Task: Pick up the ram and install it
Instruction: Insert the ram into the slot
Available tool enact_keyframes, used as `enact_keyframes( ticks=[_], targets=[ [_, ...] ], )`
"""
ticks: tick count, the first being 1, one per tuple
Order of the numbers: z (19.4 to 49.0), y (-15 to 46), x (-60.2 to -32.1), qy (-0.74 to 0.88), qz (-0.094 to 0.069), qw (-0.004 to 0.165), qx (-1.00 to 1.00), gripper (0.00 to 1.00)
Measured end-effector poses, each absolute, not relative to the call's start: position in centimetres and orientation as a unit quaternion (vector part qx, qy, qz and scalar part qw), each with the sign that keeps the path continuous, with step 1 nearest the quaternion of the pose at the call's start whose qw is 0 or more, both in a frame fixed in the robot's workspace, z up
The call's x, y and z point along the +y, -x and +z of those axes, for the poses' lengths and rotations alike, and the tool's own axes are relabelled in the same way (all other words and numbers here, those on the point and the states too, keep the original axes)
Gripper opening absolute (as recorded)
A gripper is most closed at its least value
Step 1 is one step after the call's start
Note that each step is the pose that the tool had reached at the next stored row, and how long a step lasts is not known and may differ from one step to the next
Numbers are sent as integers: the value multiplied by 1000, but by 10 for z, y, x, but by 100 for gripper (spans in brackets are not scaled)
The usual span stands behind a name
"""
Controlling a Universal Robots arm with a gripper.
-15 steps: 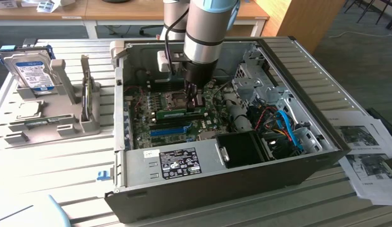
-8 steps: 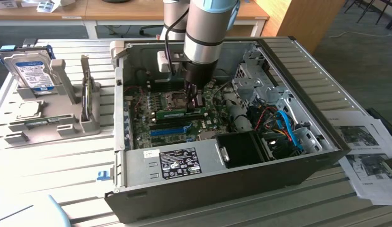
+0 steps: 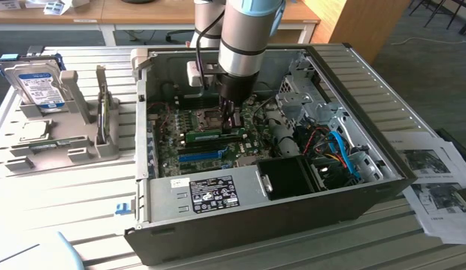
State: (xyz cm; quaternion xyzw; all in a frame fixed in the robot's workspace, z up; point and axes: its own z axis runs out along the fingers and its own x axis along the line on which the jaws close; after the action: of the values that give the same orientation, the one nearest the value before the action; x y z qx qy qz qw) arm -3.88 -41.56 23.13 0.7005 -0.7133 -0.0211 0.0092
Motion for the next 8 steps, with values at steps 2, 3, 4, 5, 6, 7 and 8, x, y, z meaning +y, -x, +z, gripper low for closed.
enact_keyframes(
  ticks=[2, 3, 4, 5, 6, 7, 8],
  targets=[
    [231, 39, -415, -701, -21, 9, -713, 11],
    [231, 39, -415, -701, -21, 9, -713, 11],
    [231, 39, -415, -701, -21, 9, -713, 11],
    [231, 39, -415, -701, -21, 9, -713, 11],
    [231, 39, -415, -701, -21, 9, -713, 11],
    [231, 39, -415, -701, -21, 9, -713, 11],
    [231, 39, -415, -701, -21, 9, -713, 11]
  ],
)
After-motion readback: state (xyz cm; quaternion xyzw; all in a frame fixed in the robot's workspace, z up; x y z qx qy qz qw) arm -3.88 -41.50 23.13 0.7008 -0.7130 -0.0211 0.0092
